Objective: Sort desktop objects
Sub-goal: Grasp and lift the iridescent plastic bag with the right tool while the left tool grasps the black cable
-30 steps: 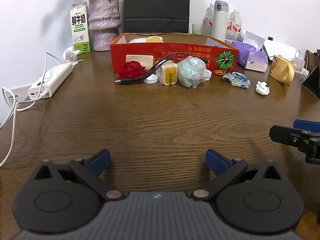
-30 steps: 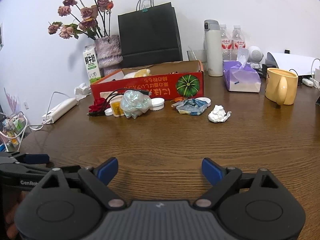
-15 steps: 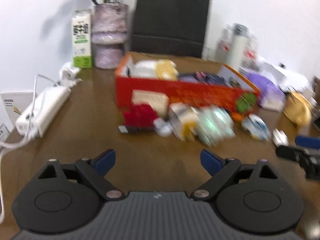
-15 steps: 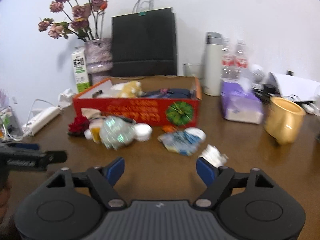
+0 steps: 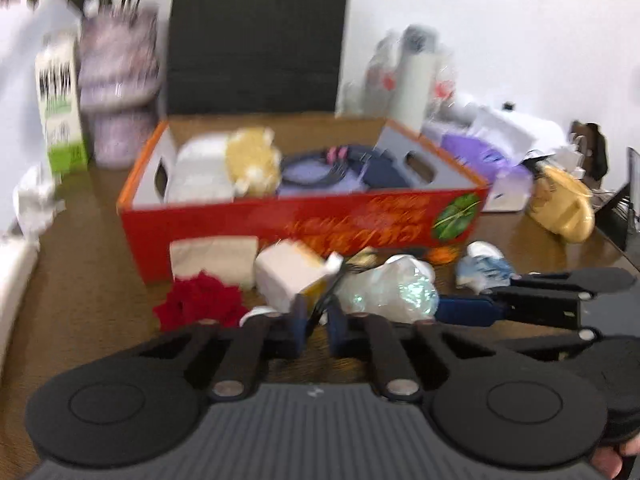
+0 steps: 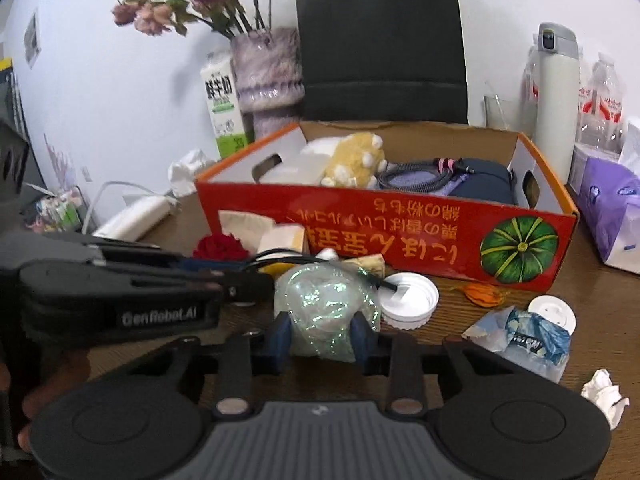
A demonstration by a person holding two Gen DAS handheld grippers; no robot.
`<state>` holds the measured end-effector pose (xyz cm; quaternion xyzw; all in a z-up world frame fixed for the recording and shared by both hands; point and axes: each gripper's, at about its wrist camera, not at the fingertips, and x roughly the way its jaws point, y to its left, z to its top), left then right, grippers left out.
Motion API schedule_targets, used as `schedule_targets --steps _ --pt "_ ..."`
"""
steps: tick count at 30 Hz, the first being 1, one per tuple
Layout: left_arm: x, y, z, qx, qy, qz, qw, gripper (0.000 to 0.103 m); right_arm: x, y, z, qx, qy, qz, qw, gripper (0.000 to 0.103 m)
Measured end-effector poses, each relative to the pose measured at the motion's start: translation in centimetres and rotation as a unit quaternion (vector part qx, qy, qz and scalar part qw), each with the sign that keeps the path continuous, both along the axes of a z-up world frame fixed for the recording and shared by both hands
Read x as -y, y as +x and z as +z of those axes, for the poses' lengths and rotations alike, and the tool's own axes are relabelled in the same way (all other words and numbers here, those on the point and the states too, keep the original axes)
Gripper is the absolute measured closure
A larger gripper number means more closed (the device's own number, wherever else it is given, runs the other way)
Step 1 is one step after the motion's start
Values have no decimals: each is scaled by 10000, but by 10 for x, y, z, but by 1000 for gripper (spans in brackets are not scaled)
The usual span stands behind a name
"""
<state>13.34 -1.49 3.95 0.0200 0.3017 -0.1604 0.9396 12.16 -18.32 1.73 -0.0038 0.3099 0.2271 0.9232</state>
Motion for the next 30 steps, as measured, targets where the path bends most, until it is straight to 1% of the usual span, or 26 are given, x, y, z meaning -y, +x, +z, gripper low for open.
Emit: schedule_targets --steps 1,4,6,8,10,12,15,19,22,25,30 --pt "3 -9 4 116 -1 12 9999 99 2 -9 5 162 -32 -41 9999 74" --pt "4 -37 22 426 -208 153 9988 100 11 -35 19 451 -86 -185 9988 74" --pt "1 -56 34 509 -397 351 9973 100 19 -52 29 569 -83 -265 9980 74" --pt "-6 -75 45 571 -679 398 9953 100 28 -71 39 697 -24 -331 9970 74" --pt "-9 -93 53 634 -780 405 9941 100 36 -89 45 790 -29 -406 9960 74" --pt "-10 -107 56 614 -836 459 9935 100 41 -106 48 895 -169 -484 9947 74" --pt "-13 -128 55 444 -969 506 9930 100 44 -125 49 960 -329 -575 9932 74" --pt "-9 -158 48 424 -865 405 9945 100 53 -148 50 957 -308 -675 9926 74" --pt "-8 -170 44 319 -897 350 9948 100 57 -161 52 995 -310 -729 9919 74" --pt "-9 -174 46 322 -888 380 9948 100 60 -171 58 1108 -301 -781 9903 74" --pt "-21 -168 64 456 -1063 447 9923 100 64 -175 71 1232 -154 -796 9891 74"
